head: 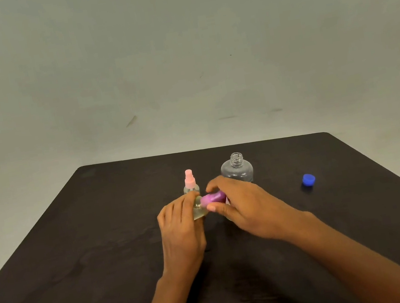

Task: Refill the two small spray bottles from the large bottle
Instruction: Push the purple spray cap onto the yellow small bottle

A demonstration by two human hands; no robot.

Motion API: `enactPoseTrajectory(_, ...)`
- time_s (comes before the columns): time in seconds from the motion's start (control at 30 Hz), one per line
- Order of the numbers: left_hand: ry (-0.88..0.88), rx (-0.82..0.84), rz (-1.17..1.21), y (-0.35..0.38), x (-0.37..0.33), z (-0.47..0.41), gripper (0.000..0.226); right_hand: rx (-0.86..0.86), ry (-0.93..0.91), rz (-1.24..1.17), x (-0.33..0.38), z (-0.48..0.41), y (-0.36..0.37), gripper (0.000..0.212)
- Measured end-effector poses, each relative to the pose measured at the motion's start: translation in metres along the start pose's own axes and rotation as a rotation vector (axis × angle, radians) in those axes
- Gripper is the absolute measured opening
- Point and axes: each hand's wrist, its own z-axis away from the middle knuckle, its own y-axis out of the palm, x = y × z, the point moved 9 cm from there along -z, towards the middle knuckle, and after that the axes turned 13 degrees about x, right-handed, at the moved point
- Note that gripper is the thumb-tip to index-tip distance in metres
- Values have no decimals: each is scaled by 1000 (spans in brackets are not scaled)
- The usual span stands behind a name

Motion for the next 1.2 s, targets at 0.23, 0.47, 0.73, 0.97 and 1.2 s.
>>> enactPoseTrajectory(0.23, 4, -3, 45, -1, 2, 0, 35, -51, 9, -20, 6, 0, 1, 39)
enactPoseTrajectory(0.47, 82, -8, -91, 1, -11, 2, 32, -49, 346, -244, -31, 2, 5, 57)
enactPoseTrajectory(0.73, -19, 7, 50, 2, 1, 1, 35, -37, 1, 47, 3, 3, -1, 28)
enactPoseTrajectory(0.97, 1, -24, -13, 1, 2, 4, 33, -69, 110, 31, 7, -3, 3, 28)
enactPoseTrajectory(1.2, 15, -48, -92, -2, -3, 4, 31, 9, 304, -140, -13, -2, 8, 48)
